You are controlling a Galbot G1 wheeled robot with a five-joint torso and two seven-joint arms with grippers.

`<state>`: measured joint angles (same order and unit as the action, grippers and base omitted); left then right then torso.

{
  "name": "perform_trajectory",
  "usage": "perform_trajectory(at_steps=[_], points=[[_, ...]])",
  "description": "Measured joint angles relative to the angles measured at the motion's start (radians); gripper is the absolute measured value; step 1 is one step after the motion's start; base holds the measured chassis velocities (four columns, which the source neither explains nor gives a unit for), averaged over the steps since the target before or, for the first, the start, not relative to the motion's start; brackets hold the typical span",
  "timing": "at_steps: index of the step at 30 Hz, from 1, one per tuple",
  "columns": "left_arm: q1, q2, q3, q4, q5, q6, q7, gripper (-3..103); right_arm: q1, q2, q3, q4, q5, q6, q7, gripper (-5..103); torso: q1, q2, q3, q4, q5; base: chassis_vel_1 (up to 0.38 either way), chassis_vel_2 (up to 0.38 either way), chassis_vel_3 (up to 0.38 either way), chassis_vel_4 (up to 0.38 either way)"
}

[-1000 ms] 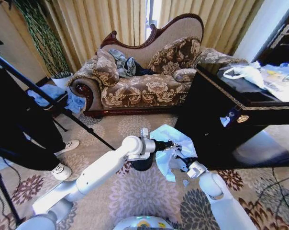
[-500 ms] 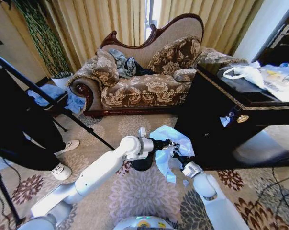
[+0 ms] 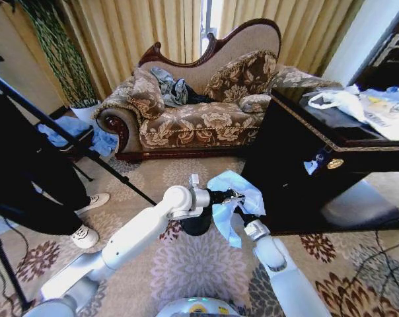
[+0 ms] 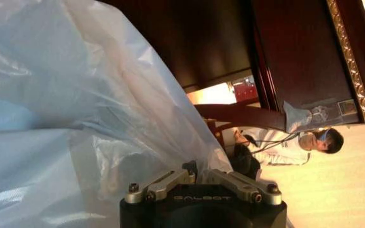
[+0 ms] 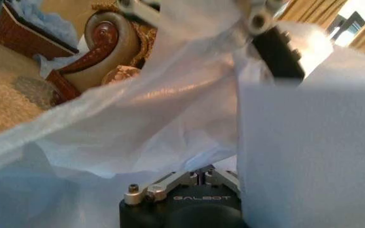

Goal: Place a garbage bag over the trash bin.

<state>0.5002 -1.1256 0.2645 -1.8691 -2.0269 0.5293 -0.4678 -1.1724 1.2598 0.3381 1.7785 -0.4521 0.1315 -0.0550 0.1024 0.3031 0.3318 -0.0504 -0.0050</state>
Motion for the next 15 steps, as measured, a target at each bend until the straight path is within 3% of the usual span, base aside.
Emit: perform_trajectory(at_steps=[15], points=[[0.006,0.028,-0.032,0.000,-0.010,0.001,0.021,0,0.044,0.020,-0.009,-0.063,0.013,0.009,0.023,0,0.000,0.000,0.000,0.0001,0.0000,0.000,0.000,0.000,0.000]])
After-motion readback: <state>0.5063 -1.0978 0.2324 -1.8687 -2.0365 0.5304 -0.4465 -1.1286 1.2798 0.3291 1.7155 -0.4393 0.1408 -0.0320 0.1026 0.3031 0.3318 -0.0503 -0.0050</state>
